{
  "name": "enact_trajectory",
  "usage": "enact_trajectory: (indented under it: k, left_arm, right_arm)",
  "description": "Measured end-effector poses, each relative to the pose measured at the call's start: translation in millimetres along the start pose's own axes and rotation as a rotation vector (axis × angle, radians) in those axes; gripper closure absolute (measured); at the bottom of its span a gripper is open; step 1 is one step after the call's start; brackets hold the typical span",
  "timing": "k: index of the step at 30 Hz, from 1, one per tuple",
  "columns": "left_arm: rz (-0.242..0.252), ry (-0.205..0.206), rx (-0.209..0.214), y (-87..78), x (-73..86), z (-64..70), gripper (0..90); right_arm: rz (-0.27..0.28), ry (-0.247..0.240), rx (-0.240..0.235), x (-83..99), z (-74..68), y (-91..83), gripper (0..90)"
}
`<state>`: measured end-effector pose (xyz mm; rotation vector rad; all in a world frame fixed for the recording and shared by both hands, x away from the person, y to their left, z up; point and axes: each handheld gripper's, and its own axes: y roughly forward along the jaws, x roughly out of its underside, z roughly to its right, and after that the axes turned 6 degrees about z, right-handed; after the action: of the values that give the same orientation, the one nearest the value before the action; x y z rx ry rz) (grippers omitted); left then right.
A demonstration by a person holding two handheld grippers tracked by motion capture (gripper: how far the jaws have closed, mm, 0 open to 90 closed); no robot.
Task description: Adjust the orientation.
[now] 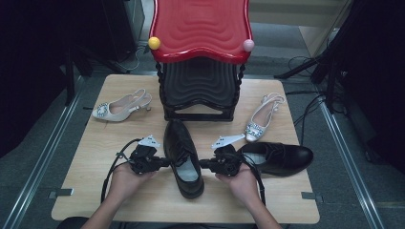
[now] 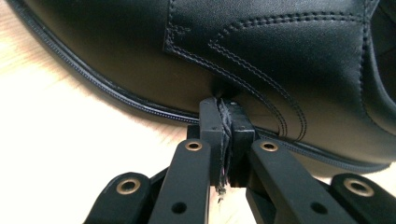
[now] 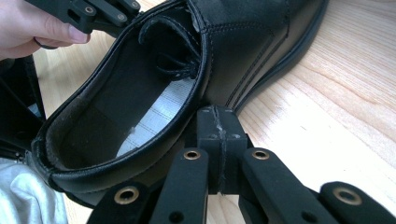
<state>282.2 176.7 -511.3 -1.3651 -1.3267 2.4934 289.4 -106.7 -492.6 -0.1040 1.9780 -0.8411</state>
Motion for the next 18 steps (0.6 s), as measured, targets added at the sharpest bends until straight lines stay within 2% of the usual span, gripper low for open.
enact_trajectory:
  k: [7, 9, 15, 18]
  left_arm:
    - [0.002, -0.002, 0.005, 3.0, -4.0, -3.8, 88.8]
    - [0.004, 0.000, -0.005, 4.2, -5.7, -3.6, 88.8]
    - [0.011, -0.014, 0.001, 4.3, -6.1, -9.5, 87.2]
    - [0.008, -0.008, -0.007, 2.8, -5.7, -10.2, 85.3]
  right_arm:
    - [0.013, 0.014, 0.010, 3.0, -4.2, -0.1, 90.0]
    - [0.011, 0.013, 0.010, 3.1, -5.9, 0.3, 90.0]
    - [0.004, -0.001, -0.016, 3.8, -8.4, 2.1, 90.0]
    - [0.006, -0.007, -0.013, 4.4, -6.4, 0.9, 86.2]
